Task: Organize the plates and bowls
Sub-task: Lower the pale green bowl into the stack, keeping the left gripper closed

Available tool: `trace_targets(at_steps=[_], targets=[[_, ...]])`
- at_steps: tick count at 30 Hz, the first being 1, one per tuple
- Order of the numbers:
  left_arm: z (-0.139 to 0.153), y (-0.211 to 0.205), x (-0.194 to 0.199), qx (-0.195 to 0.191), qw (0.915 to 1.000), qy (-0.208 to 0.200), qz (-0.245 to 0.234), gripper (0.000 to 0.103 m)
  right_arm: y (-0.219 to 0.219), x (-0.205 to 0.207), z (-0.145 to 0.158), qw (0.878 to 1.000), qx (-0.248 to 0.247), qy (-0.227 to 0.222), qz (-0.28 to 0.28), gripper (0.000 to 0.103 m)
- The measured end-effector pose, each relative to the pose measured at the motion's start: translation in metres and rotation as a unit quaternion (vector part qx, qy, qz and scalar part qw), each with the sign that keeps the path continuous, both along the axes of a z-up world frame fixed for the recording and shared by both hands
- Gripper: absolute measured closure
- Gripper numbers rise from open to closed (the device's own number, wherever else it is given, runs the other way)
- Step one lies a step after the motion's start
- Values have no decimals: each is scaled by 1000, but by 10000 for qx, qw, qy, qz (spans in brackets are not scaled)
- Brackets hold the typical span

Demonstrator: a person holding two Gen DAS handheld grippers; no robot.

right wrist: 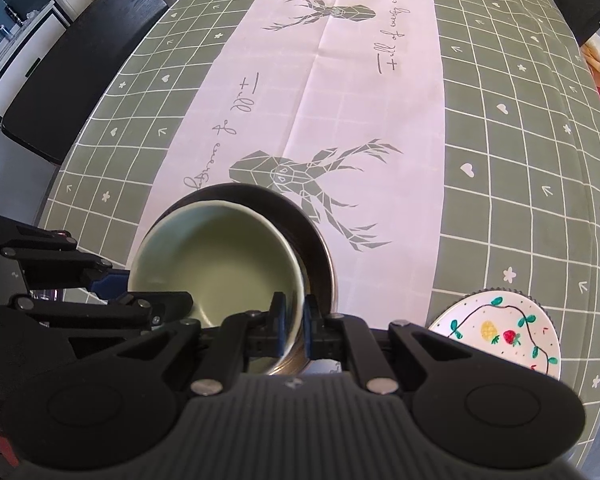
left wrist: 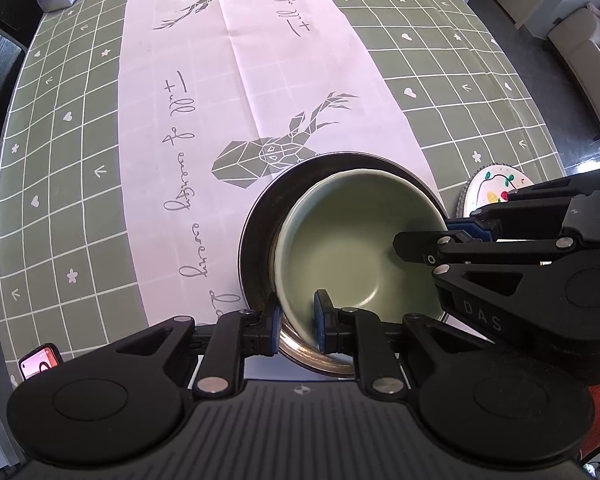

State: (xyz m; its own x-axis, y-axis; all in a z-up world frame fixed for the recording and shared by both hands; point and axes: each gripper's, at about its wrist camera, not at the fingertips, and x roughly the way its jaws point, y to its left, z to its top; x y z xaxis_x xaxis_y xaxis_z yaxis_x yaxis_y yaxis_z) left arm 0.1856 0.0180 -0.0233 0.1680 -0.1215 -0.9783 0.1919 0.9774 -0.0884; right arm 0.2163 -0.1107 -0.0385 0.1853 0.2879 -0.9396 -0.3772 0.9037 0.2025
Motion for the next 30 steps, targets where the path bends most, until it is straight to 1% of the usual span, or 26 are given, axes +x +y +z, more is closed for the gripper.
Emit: trace_targets(at_steps=[7,20,23,27,30], targets=[[-1,-1,-1,14,10000,-23,-58,83,4,1,1,9998,-146,-74,62,97],[1,2,-2,-74,9999,-93,-59,84,4,3,1,9998,-177,-66,21,97],[3,3,-2,-74,9999,-113,-52,85,5,3,1,9998,-189,-65,34,96],[5,4,-2,-49,9997,-224,-54,88,5,3,2,9998,-158,-83,31,92],[6,7,-2,-88,9996,-261,-6,89,5,4,4,9998,-164,-113,3,92]])
